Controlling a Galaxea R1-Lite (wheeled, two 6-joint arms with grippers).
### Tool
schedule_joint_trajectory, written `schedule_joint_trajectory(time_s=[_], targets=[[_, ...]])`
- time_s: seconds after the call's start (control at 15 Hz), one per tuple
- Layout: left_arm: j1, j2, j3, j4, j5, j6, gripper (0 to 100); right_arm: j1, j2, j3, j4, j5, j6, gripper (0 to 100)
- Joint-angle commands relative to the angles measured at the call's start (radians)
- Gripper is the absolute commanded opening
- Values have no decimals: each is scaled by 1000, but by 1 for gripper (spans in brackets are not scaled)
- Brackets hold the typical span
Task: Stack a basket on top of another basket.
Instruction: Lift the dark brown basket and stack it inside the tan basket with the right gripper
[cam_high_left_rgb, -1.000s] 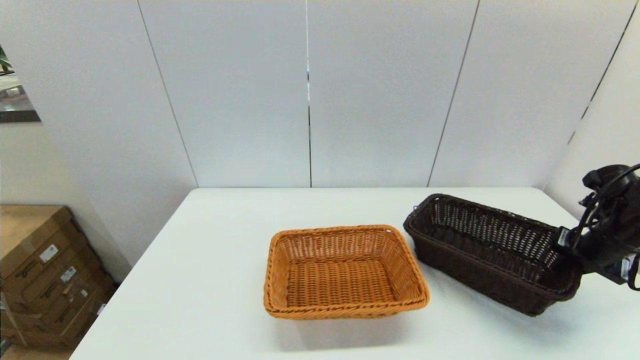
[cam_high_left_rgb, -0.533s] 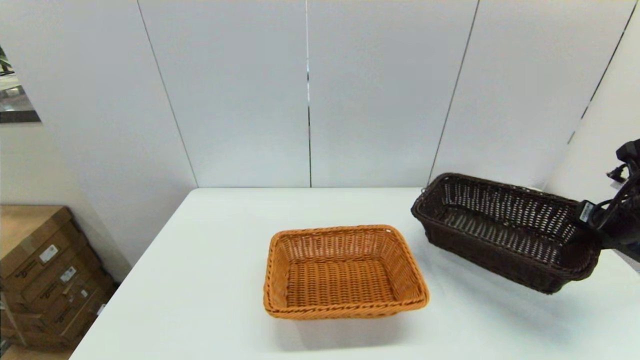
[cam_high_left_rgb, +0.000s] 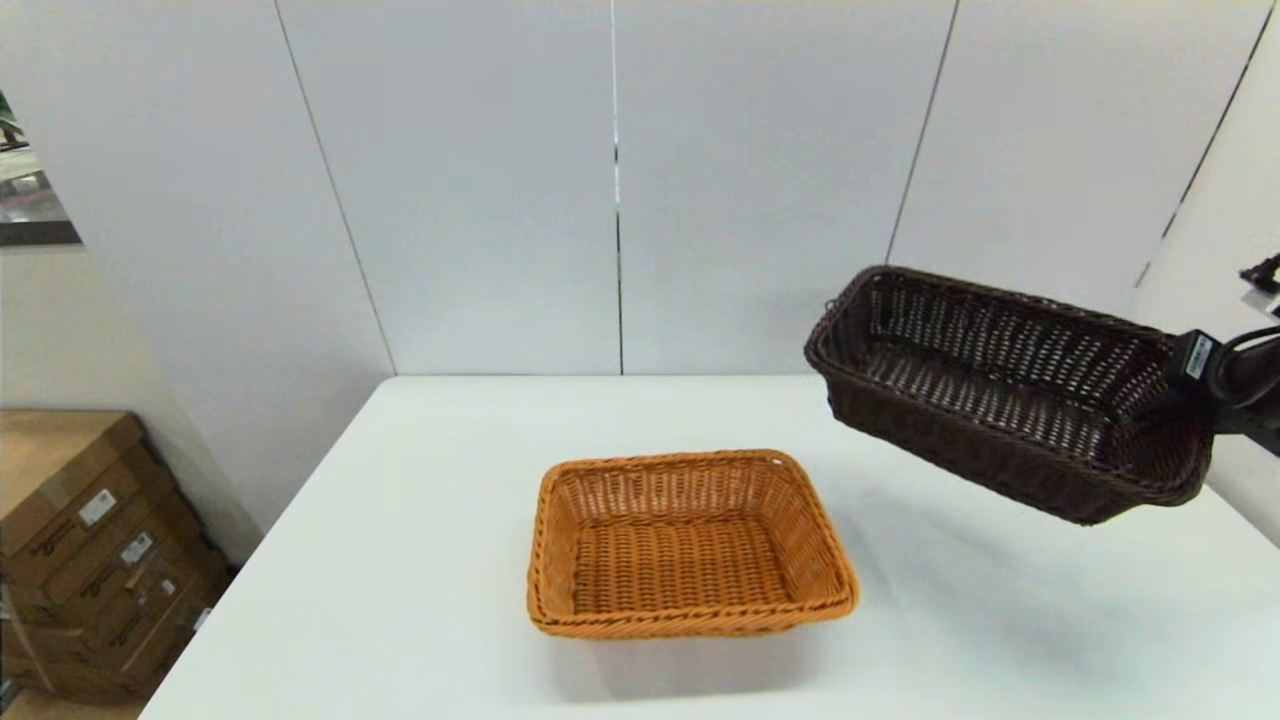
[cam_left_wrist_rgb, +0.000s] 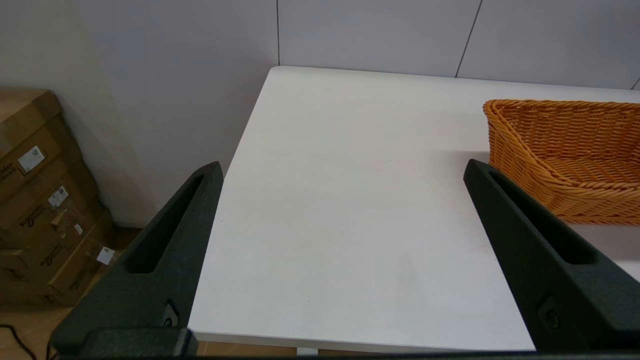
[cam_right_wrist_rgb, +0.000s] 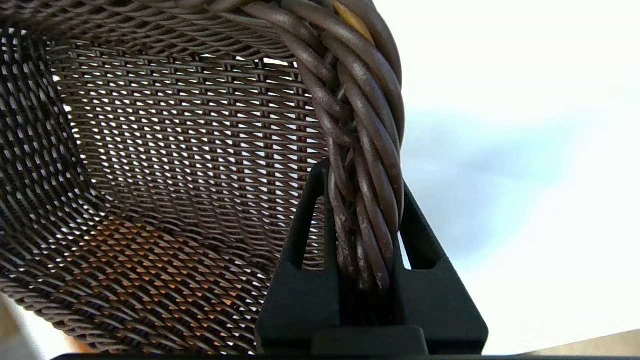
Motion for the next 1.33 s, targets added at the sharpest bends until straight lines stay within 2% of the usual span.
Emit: schedule_joint_trajectory(time_s=[0.07, 0.27, 0.47, 0.6, 0.67, 0.73, 0.93, 1.33], targets=[[0, 0, 2, 0, 1, -1, 100, 129, -55, -63, 29, 10, 2, 0], [0, 0, 2, 0, 1, -1, 100, 295, -85, -105, 55, 10, 10, 0], [0, 0, 0, 0, 1, -1, 100, 444, -65, -165, 130, 11, 11, 0], [0, 0, 2, 0, 1, -1, 100, 516, -30, -175, 142, 11, 11, 0], [0, 0, 2, 0, 1, -1, 100, 548, -13, -175, 144, 30, 11, 0], [0, 0, 0, 0, 1, -1, 100, 566, -1, -175, 142, 47, 10, 0], [0, 0, 0, 0, 1, -1, 100, 621, 47, -198, 142, 44, 11, 0], [0, 0, 2, 0, 1, -1, 100, 652, 194, -255, 137, 44, -1, 0]])
